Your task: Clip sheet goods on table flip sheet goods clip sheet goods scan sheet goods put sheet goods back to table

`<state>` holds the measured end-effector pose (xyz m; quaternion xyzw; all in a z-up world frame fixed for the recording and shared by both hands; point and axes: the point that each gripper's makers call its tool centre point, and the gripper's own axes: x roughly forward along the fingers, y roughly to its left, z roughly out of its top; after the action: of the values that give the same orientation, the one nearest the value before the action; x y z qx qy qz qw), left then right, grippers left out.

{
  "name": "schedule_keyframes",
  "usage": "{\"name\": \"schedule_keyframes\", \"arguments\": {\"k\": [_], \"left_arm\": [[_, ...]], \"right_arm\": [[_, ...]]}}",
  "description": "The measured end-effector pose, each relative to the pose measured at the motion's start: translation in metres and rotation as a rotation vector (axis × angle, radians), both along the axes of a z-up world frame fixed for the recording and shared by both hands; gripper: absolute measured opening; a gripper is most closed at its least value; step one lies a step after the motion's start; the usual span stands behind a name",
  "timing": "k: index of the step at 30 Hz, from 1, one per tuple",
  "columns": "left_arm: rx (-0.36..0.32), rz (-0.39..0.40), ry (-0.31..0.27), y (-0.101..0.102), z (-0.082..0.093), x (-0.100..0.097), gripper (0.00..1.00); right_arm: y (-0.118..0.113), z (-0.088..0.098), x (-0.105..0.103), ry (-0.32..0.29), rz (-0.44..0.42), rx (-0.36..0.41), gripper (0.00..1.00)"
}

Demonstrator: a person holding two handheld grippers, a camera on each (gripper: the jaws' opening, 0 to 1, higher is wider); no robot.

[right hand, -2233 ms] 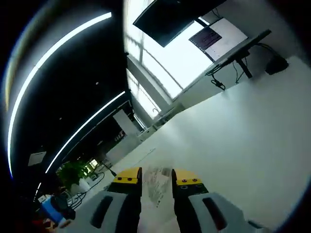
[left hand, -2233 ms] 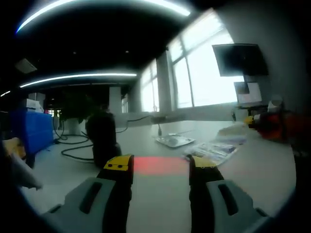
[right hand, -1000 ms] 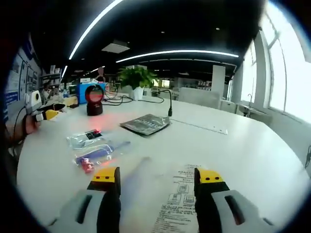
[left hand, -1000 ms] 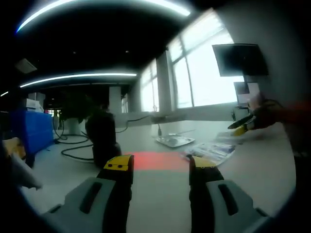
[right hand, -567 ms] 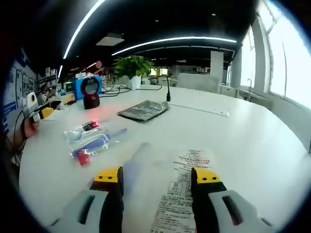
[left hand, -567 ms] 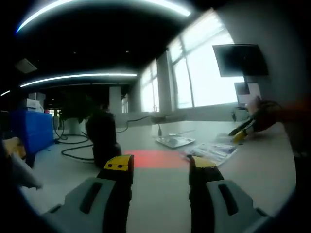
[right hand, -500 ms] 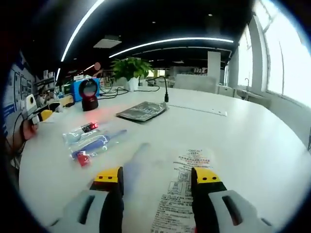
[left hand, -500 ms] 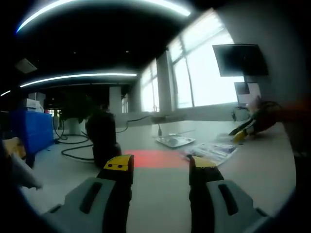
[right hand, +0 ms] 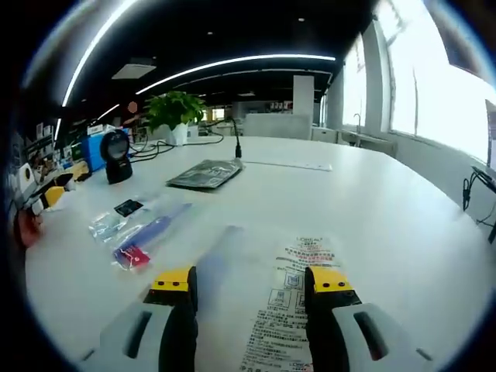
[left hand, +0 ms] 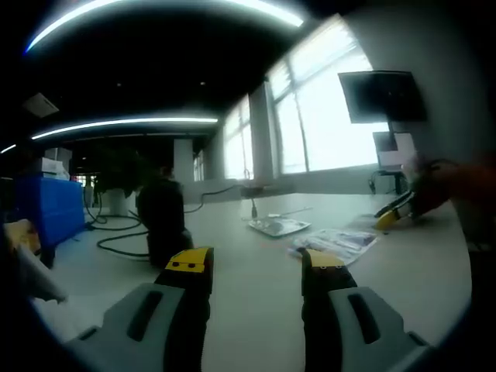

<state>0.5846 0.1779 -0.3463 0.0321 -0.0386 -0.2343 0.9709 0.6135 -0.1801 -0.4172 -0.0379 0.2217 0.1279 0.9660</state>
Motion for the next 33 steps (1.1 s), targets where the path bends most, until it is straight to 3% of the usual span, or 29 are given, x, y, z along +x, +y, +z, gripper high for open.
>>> {"name": "schedule_keyframes", "arguments": {"k": [5, 12, 17, 23, 28, 33], "left_arm": [[0.001, 0.0, 0.0, 0.0, 0.0, 0.0, 0.38], [-0.02, 0.007, 0.009, 0.003, 0.0, 0.002, 0.38], [0.012, 0.013, 0.004, 0.001, -0.001, 0.003, 0.38], [-0.069, 0.04, 0.009, 0.014, 0.004, 0.007, 0.38], [-0.088, 0.049, 0.008, 0.016, 0.005, 0.009, 0.38], [-0.018, 0.083, -0.008, 0.014, 0.004, 0.011, 0.36]], "right_arm": [[0.002, 0.0, -0.003, -0.017, -0.091, -0.016, 0.51], [-0.001, 0.0, -0.003, -0.023, -0.134, -0.006, 0.51], [-0.001, 0.0, -0.003, -0.034, -0.133, -0.016, 0.51], [-0.002, 0.001, -0.002, -0.022, -0.08, -0.017, 0.51], [-0.005, 0.0, 0.007, -0.007, -0.042, -0.02, 0.51], [-0.009, 0.0, 0.02, -0.017, -0.025, -0.03, 0.51]]}}
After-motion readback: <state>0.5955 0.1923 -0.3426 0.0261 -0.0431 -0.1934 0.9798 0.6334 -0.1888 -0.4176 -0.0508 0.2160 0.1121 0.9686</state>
